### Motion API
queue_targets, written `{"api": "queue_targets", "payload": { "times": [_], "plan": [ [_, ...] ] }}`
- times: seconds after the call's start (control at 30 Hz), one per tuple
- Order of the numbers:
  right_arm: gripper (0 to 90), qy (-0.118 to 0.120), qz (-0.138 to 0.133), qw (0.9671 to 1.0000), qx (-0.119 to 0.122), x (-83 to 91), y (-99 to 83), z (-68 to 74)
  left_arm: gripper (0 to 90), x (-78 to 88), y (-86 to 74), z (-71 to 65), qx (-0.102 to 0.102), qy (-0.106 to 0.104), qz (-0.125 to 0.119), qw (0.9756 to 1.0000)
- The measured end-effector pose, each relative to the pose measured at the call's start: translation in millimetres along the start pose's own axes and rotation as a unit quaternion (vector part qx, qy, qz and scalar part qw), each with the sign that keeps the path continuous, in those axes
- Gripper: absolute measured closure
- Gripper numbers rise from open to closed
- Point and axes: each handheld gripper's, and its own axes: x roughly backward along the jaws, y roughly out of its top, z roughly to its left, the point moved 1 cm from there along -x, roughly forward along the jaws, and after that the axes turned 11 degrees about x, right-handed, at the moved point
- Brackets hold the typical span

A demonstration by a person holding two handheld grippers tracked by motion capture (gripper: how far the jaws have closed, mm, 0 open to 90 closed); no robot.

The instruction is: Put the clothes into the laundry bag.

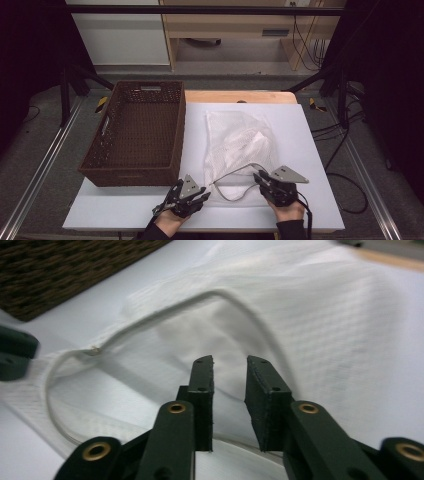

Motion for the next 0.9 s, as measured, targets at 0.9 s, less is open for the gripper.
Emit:
{"api": "queue_targets", "payload": {
  "times": [0.9],
  "plan": [
    [81.5,-0.031,0.062,0.9974,-0.019,-17.4,-24.6,-28.0,60.7,-59.7,39.8,-15.5,-0.036,0.012,0.028,0.9989]
  ]
}}
